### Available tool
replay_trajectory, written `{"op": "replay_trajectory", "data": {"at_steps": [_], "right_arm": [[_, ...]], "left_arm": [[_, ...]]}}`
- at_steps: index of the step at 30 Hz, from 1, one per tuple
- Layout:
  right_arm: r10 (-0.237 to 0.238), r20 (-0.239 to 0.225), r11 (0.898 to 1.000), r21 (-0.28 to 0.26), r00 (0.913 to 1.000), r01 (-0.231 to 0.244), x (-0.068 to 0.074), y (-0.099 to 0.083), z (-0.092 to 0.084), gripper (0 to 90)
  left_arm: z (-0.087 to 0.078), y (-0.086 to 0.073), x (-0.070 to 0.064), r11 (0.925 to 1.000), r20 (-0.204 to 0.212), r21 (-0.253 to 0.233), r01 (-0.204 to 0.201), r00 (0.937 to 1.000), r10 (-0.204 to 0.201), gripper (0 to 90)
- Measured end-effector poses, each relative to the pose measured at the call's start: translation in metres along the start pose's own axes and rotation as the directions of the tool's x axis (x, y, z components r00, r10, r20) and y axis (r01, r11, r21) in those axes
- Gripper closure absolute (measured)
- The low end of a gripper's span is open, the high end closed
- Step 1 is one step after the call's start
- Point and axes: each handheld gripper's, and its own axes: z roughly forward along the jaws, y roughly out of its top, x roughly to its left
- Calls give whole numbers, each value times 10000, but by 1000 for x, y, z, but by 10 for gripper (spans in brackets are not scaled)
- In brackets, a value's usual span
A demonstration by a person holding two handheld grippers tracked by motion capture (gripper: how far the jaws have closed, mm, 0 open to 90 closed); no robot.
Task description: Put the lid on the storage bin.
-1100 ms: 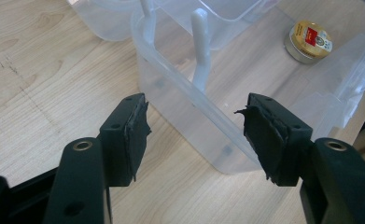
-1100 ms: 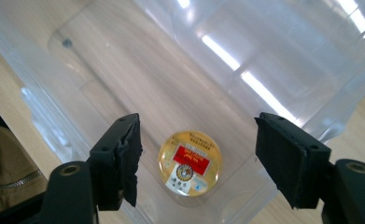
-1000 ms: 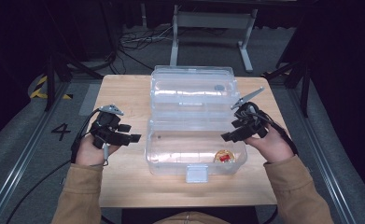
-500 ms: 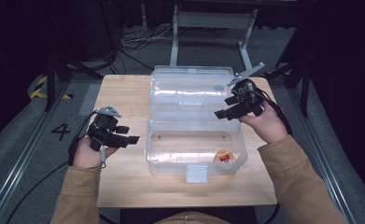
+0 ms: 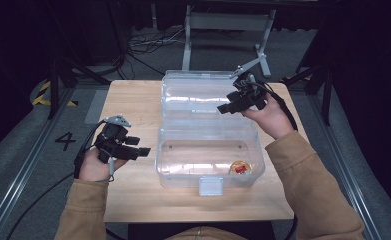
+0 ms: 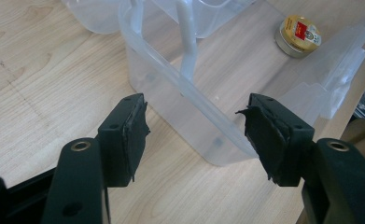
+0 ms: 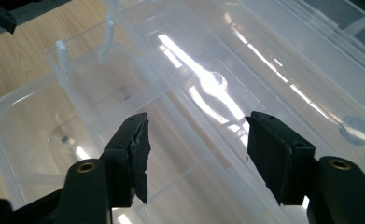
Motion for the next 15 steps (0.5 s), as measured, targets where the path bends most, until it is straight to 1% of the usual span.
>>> {"op": "replay_trajectory", "data": {"at_steps": [2, 5, 7, 11, 13, 15], "right_arm": [[-52, -96, 9999, 114, 9999, 53, -2, 2, 8, 419], [60, -532, 9996, 296, 9986, -44, -6, 5, 18, 474], [48, -592, 9994, 337, 9982, -28, -7, 5, 20, 481], [-93, -621, 9989, 459, 9980, 122, -8, 5, 29, 529], [-187, -683, 9982, 553, 9975, 225, -8, 5, 32, 557], [-298, -638, 9975, 625, 9975, 338, -7, 5, 35, 586]], "left_arm": [[1, 0, -1, 10000, 21, 24, -9, 10000, 9, 391], [2, 1, -2, 10000, 48, 50, -51, 10000, 51, 390], [3, 1, -2, 9999, 58, 93, -108, 9999, 108, 390], [4, 1, -3, 9999, 42, 116, -99, 9999, 99, 390], [4, 2, -3, 9998, 73, 131, -153, 9999, 152, 390], [5, 2, -4, 9996, 104, 167, -227, 9997, 225, 393]]}}
